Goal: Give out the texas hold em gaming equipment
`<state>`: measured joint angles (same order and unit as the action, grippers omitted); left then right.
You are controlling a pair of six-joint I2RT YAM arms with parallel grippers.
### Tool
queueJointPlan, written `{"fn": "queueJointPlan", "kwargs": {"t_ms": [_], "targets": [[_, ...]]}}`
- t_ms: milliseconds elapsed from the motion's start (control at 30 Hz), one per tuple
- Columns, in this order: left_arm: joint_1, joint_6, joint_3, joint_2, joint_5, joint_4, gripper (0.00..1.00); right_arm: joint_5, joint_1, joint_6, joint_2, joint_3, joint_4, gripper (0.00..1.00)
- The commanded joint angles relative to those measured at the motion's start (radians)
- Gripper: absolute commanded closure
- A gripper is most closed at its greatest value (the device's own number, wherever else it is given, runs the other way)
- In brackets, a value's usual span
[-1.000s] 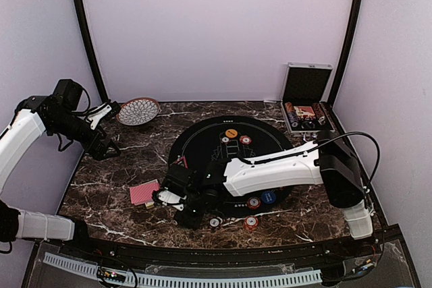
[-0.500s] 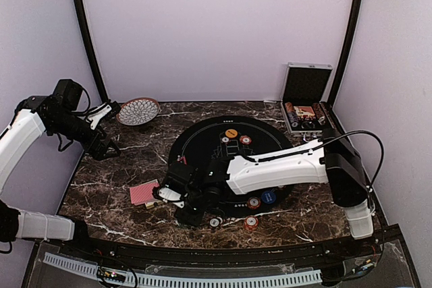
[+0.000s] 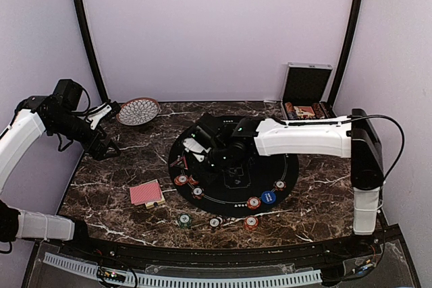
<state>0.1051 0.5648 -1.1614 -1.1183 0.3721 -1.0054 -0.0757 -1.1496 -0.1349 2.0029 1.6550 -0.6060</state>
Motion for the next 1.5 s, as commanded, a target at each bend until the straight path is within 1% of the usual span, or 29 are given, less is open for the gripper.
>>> {"fn": "queueJointPlan", "kwargs": {"t_ms": [0,167,333,667,967,1033,1200,1267,1333,1467], "targets": [[0.002,0.012,-0.006,0.021,-0.004,-0.028,0.01,-0.088,0.124,-0.05,0.007,0.002,-0.005,0.96],[0.002,0.01,-0.006,0.019,-0.002,-0.027,0.01,-0.123,0.243,-0.078,0.074,0.045,0.006,0.96],[0.003,0.011,-0.01,0.013,-0.006,-0.026,0.01,-0.129,0.318,-0.093,0.144,0.08,0.026,0.96],[0.002,0.009,-0.011,0.007,-0.007,-0.026,0.01,-0.139,0.412,-0.091,0.248,0.153,0.06,0.96],[0.002,0.009,-0.008,0.009,-0.008,-0.024,0.01,-0.13,0.453,-0.081,0.361,0.279,0.035,0.95],[0.003,0.009,-0.008,0.01,-0.01,-0.024,0.01,-0.13,0.457,-0.078,0.389,0.318,0.018,0.92],[0.002,0.009,-0.005,0.013,-0.01,-0.025,0.01,-0.122,0.462,-0.081,0.414,0.346,0.01,0.72],[0.002,0.009,-0.003,0.012,-0.011,-0.025,0.01,-0.119,0.462,-0.083,0.411,0.351,0.008,0.67],[0.002,0.009,-0.004,0.011,-0.01,-0.024,0.01,-0.115,0.462,-0.084,0.401,0.348,0.011,0.65],[0.003,0.007,-0.006,0.009,-0.007,-0.024,0.01,-0.118,0.462,-0.085,0.376,0.319,0.023,0.65]]}}
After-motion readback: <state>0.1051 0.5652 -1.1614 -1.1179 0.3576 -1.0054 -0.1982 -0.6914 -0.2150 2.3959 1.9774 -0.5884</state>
